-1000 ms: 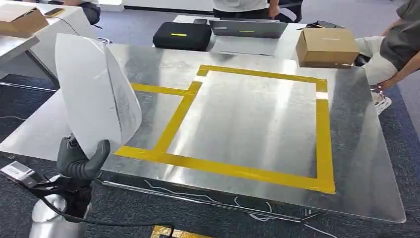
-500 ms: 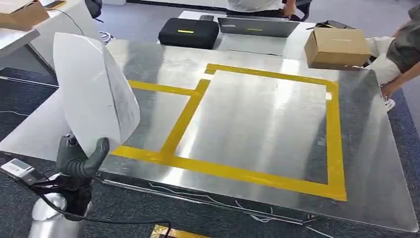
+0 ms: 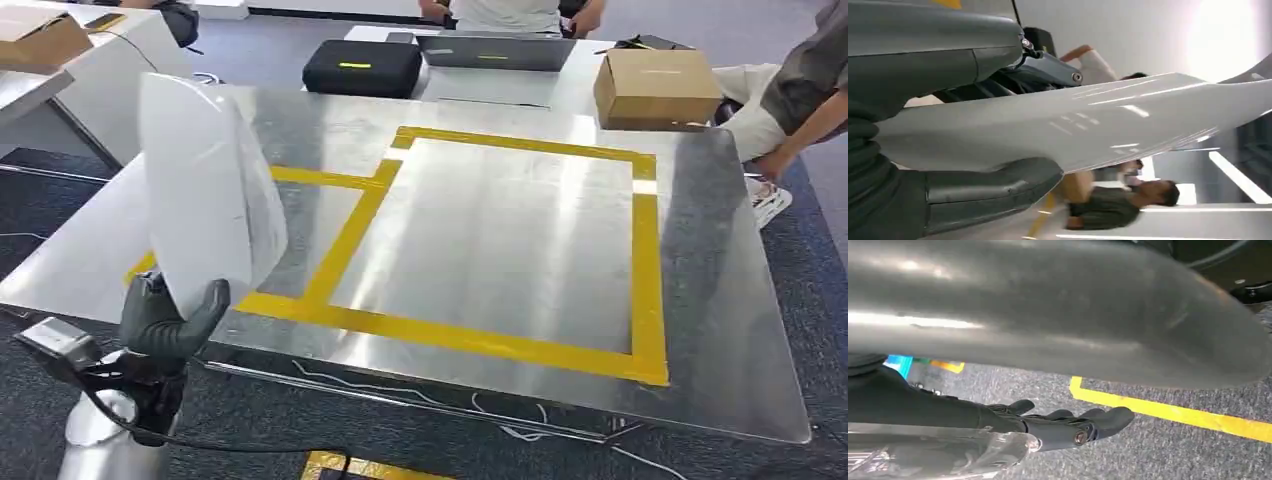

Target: Take the parts from the cabinet and place them on the table.

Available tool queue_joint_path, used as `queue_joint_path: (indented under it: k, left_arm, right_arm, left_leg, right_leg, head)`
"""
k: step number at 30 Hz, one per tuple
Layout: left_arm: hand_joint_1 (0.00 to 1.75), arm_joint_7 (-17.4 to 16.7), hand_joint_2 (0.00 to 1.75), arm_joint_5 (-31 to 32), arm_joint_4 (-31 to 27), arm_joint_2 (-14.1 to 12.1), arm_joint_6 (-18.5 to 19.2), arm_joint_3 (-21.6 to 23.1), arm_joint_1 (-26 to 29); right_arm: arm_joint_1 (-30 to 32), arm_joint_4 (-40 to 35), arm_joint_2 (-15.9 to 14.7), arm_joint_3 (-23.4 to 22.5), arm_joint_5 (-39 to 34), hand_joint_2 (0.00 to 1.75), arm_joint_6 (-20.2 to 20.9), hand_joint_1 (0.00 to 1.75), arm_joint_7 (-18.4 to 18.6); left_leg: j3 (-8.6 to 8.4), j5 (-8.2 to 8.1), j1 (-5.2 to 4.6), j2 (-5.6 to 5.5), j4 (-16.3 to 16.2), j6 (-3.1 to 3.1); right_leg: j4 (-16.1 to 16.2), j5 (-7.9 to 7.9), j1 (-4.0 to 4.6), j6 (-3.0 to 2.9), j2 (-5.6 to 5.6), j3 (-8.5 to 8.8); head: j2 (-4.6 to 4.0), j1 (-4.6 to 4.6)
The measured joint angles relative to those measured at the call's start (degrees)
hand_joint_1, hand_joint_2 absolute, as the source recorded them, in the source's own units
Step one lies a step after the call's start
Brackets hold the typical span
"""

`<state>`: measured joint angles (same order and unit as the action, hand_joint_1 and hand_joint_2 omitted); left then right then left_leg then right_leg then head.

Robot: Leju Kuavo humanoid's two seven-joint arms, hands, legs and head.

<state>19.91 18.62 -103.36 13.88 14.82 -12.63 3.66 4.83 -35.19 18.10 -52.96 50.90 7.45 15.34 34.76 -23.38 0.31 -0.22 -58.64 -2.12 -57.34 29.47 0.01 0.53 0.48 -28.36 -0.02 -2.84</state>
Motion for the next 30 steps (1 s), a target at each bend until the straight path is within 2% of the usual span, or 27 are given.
queue_joint_path:
  k: [1, 3, 4, 5, 7, 9, 12, 14, 16, 19, 23, 26, 30]
  left_arm:
    - [1.75, -0.74, 1.75, 4.24, 0.41, -0.13, -0.25, 0.75, -0.14]
    - [1.75, -0.81, 1.75, 8.04, 1.34, -0.43, -1.53, 1.99, -0.51]
    - [1.75, 0.34, 1.75, 12.26, 2.90, -0.68, -4.28, 3.25, -1.20]
    - [1.75, 1.62, 1.75, 17.05, 4.22, -1.16, -7.57, 4.31, -2.01]
    - [1.75, 2.65, 1.75, 29.80, 8.01, -3.84, -14.88, 7.24, -4.85]
    - [1.75, 1.25, 1.75, 39.21, 13.47, -6.89, -18.96, 10.30, -8.61]
    - [1.75, 0.15, 1.75, 45.06, 20.32, -9.97, -21.71, 13.12, -13.18]
    - [1.75, -1.63, 1.75, 51.66, 25.35, -12.46, -23.49, 16.27, -17.11]
    - [1.75, -3.61, 1.75, 57.85, 31.27, -15.57, -25.16, 20.60, -21.31]
    - [1.75, -5.33, 1.75, 60.95, 38.50, -18.74, -26.60, 25.31, -25.59]
    - [1.75, -7.85, 1.75, 62.52, 44.11, -21.57, -25.37, 28.76, -28.88]
    - [1.75, -12.67, 1.75, 63.09, 47.67, -23.10, -21.59, 29.57, -30.65]
    - [1.75, -14.56, 1.75, 63.61, 50.36, -25.07, -20.52, 29.46, -32.48]
  right_arm:
    - [0.00, 0.00, 0.02, 0.02, -0.43, 0.00, -0.13, 0.00, 0.28]
    - [0.01, 0.00, 0.02, 0.02, -0.70, 0.00, 0.11, 0.00, 0.44]
    - [0.01, -0.04, -0.04, 0.02, -0.66, 0.00, 0.78, 0.00, -0.06]
    - [0.02, -0.09, -0.04, 0.02, -0.48, 0.00, 1.12, 0.00, -0.59]
    - [0.08, -0.11, -0.04, 0.02, 1.09, 0.00, 2.23, 0.00, -2.68]
    - [0.03, -0.28, -0.04, 0.00, 2.89, 0.00, 3.32, 0.00, -4.00]
    - [0.11, -0.37, -0.04, -1.12, 6.04, 0.00, 4.77, 0.00, -4.24]
    - [-0.06, -0.29, -0.15, -2.79, 8.47, 0.00, 5.35, 0.00, -3.52]
    - [-0.95, 0.40, -0.33, -4.97, 10.65, 0.00, 5.57, 0.00, -3.15]
    - [-1.90, 1.44, -0.48, -7.78, 13.03, 0.00, 5.51, 0.00, -3.83]
    - [-2.56, 2.21, -0.48, -9.75, 14.49, 0.00, 4.96, 0.00, -5.23]
    - [-3.03, 2.40, -0.52, -10.60, 16.54, 0.00, 4.83, 0.00, -7.47]
    - [-3.58, 2.43, -0.55, -11.78, 17.71, 0.00, 4.94, 0.00, -8.90]
  left_leg:
    - [-0.69, -0.25, -0.21, -0.02, 0.37, 0.21]
    - [-0.74, -0.72, -0.20, -0.02, 1.31, 0.56]
    - [-0.65, -0.67, -0.10, -0.08, 1.74, 0.61]
    - [-0.53, -0.65, -0.09, -0.11, 1.82, 0.55]
    - [-0.50, -0.70, -0.17, -0.18, 1.82, 0.62]
    - [-0.47, -0.65, -0.24, -0.20, 1.82, 0.88]
    - [-0.36, -0.47, -0.31, -0.15, 1.79, 1.29]
    - [-0.27, -0.30, -0.34, -0.15, 1.77, 1.52]
    - [-0.25, -0.17, -0.33, -0.13, 1.78, 1.43]
    - [-0.20, 0.04, -0.25, 0.03, 1.79, 1.41]
    - [-0.17, 0.14, -0.14, 0.04, 1.84, 1.29]
    - [-0.12, 0.22, -0.07, 0.04, 1.89, 1.17]
    - [-0.12, 0.27, -0.06, 0.04, 1.91, 1.10]
  right_leg:
    - [0.00, 0.15, 0.22, 0.33, -0.02, -0.75]
    - [-0.10, 0.12, 0.24, 0.89, 0.00, -0.74]
    - [-0.19, 0.21, 0.42, 0.86, -0.06, -0.92]
    - [0.01, -0.11, 0.42, 0.11, -0.06, -0.92]
    - [0.31, -0.12, 0.38, 0.10, -0.12, -0.79]
    - [0.62, -0.39, 0.32, 0.50, -0.12, -0.74]
    - [0.74, -0.76, 0.23, 1.14, -0.05, -0.88]
    - [0.75, -0.91, 0.21, 1.40, -0.08, -0.95]
    - [0.74, -1.04, 0.21, 1.59, 0.00, -1.03]
    - [0.65, -1.19, 0.28, 1.62, 0.14, -1.21]
    - [0.56, -1.24, 0.39, 1.55, 0.13, -1.27]
    - [0.50, -1.28, 0.46, 1.47, 0.14, -1.20]
    - [0.39, -1.29, 0.46, 1.44, 0.15, -1.11]
  head:
    - [0.00, 0.15]
    - [0.00, 0.09]
    - [0.00, 0.19]
    - [0.00, 0.17]
    - [0.00, 0.18]
    - [0.00, 0.22]
    - [0.00, 0.20]
    - [0.00, 0.20]
    - [0.00, 0.20]
    - [0.00, 0.17]
    - [0.00, 0.15]
    - [0.00, 0.20]
    - [0.00, 0.17]
